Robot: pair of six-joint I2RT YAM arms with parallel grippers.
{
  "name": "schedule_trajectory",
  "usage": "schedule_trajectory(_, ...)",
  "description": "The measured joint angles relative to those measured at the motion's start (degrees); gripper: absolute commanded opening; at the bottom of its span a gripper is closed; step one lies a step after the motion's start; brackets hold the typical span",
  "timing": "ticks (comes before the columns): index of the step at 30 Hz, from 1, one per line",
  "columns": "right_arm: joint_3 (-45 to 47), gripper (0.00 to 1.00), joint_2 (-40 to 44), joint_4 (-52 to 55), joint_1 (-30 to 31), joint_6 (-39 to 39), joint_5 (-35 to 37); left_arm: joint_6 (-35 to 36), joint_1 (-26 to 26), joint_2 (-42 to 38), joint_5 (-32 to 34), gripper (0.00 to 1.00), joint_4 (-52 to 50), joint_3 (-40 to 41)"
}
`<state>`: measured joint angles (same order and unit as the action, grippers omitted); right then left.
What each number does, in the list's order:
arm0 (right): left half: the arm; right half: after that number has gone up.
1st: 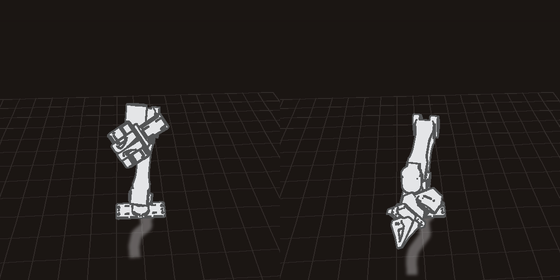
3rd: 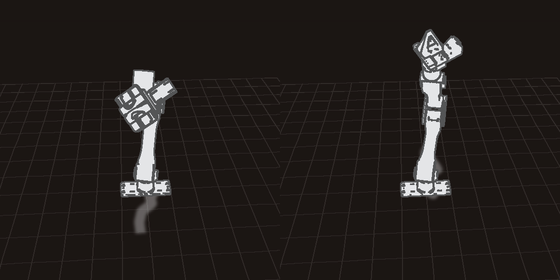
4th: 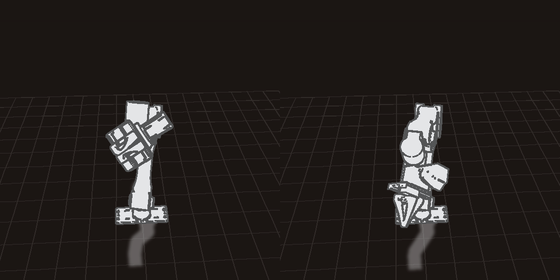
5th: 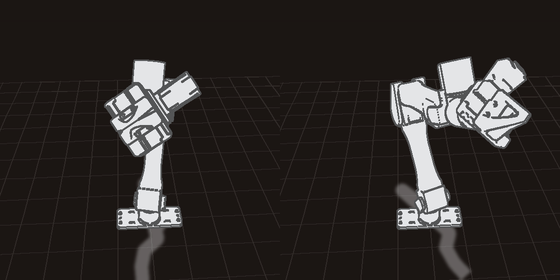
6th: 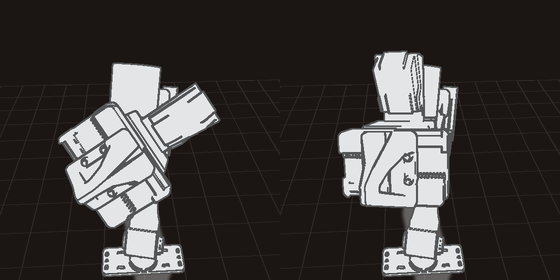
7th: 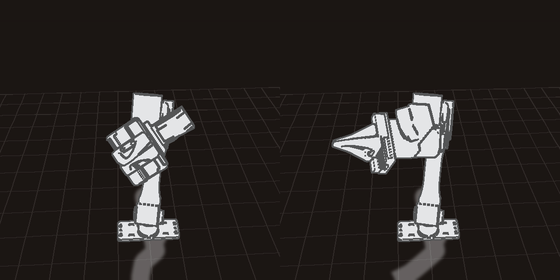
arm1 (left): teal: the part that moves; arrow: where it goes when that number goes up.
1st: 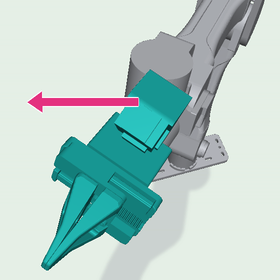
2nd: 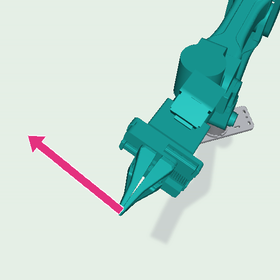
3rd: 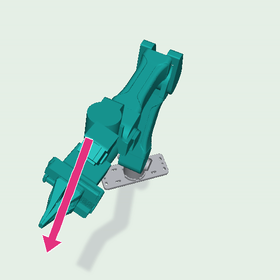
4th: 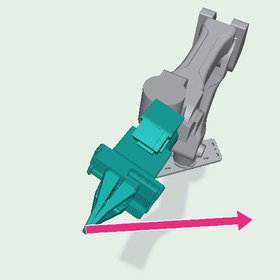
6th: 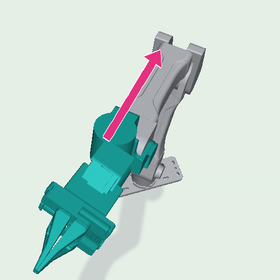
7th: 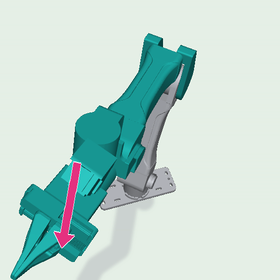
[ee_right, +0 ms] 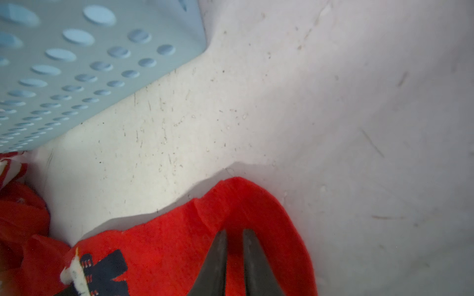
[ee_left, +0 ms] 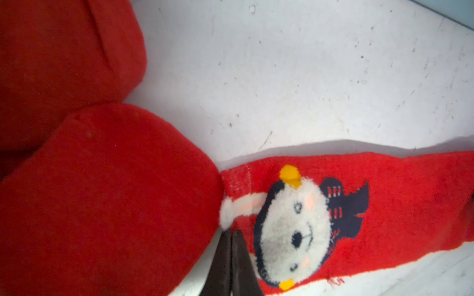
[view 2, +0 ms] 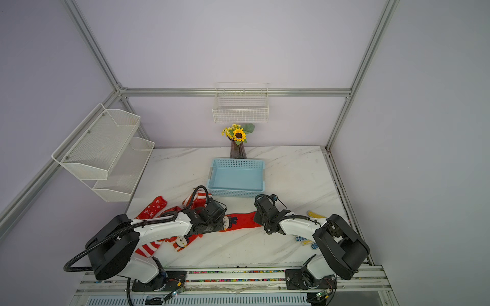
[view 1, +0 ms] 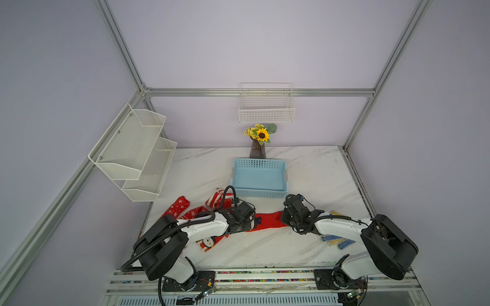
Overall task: Place the socks together as a pair
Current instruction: Place the sock at the center of the board, then pick up the sock.
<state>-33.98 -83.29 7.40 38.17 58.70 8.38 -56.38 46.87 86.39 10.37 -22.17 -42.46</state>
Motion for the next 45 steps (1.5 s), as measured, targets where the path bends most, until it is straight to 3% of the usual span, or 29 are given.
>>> schedule_trajectory(8,3.4,0.19,4.0,0.4,-0.5,0.7,1.6,1.5,0.0,0.3,-1.6,0.03,0.0,-0.9)
schedule_trajectory(11,3.0,0.19,4.0,1.0,-0.6,0.4,1.0,2.6,0.0,0.3,-2.0,0.33,-0.2,-2.1)
schedule_trajectory(13,2.5,0.21,4.1,1.9,-0.7,0.0,0.5,2.9,0.0,0.2,-2.2,0.38,-0.3,-2.8)
schedule_trajectory(19,-0.7,0.22,6.7,4.6,-0.7,-4.2,-2.6,3.7,-0.2,-3.8,-0.3,0.38,-3.7,-4.7)
schedule_trajectory(24,-4.6,0.27,8.6,3.1,-0.7,-8.2,-7.2,3.6,-1.2,-12.2,4.5,0.39,-7.6,-4.7)
schedule_trajectory(27,-6.1,0.28,8.0,1.7,0.7,-9.5,-9.3,3.6,-2.0,-16.6,7.5,0.47,-9.2,-4.4)
schedule_trajectory(30,-9.0,0.25,5.0,0.0,4.9,-10.2,-9.4,3.5,-2.8,-21.2,10.1,0.61,-10.0,-2.7)
schedule_trajectory(32,-11.9,0.24,1.0,-2.1,8.8,-10.8,-9.5,3.3,-3.5,-24.4,11.6,0.83,-10.6,-0.8)
schedule_trajectory(34,-15.0,0.22,-3.9,-4.3,12.2,-11.3,-9.9,3.0,-4.2,-27.5,12.7,0.98,-11.0,1.0)
schedule_trajectory(40,-25.6,0.18,-19.1,-5.2,18.0,-11.9,-9.7,2.8,-8.3,-36.3,14.1,1.0,-10.4,7.4)
schedule_trajectory(45,-29.6,0.18,-25.6,-4.7,19.6,-11.9,-8.2,1.8,-13.8,-41.7,12.2,1.0,-9.6,12.4)
